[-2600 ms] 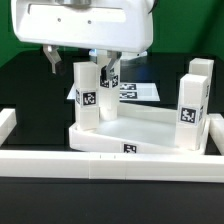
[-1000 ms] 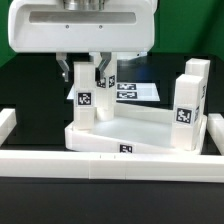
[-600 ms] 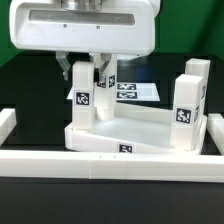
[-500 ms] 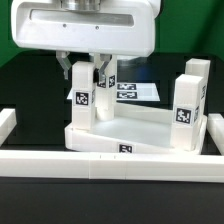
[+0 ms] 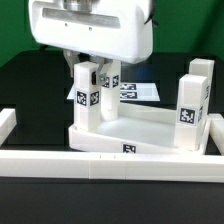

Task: Assemble desk

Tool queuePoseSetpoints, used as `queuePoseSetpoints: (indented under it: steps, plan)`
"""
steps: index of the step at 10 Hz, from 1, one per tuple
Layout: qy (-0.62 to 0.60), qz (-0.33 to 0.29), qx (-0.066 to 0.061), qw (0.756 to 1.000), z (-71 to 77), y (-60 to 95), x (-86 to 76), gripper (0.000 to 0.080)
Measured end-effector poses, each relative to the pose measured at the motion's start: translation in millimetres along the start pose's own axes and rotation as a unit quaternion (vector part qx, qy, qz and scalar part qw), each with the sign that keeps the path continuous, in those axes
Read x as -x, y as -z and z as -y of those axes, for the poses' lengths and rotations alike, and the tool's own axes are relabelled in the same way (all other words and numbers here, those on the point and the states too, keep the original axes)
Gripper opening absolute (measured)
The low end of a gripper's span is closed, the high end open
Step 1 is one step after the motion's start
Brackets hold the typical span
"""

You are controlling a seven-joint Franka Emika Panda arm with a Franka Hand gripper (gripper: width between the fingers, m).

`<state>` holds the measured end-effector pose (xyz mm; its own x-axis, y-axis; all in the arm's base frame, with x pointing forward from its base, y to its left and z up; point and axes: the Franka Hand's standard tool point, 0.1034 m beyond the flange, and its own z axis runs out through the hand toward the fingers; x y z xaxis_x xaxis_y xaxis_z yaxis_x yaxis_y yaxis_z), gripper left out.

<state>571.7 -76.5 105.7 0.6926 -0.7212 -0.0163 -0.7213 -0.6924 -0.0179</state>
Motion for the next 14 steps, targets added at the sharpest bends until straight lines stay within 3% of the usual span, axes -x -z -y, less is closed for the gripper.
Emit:
queuePoseSetpoints:
  steps: [3, 8, 9, 10, 12, 14]
  plan:
    - [-0.14, 0.01, -0.027, 0.99, 0.9, -0.8, -1.7, 0.029]
    - [-0.308, 0.017, -0.033, 0.951, 2.2, -1.3, -3.0, 0.029]
    - [-0.315, 0.017, -0.033, 0.948, 2.4, -1.6, -2.7, 0.0368]
    - [-0.312, 0.017, -0.033, 0.949, 2.6, -1.7, -2.5, 0.0368]
    - [-0.285, 0.012, -0.026, 0.958, 3.2, -3.8, -2.6, 0.0619]
    - [-0.221, 0.01, -0.025, 0.975, 3.7, -4.7, -2.1, 0.064]
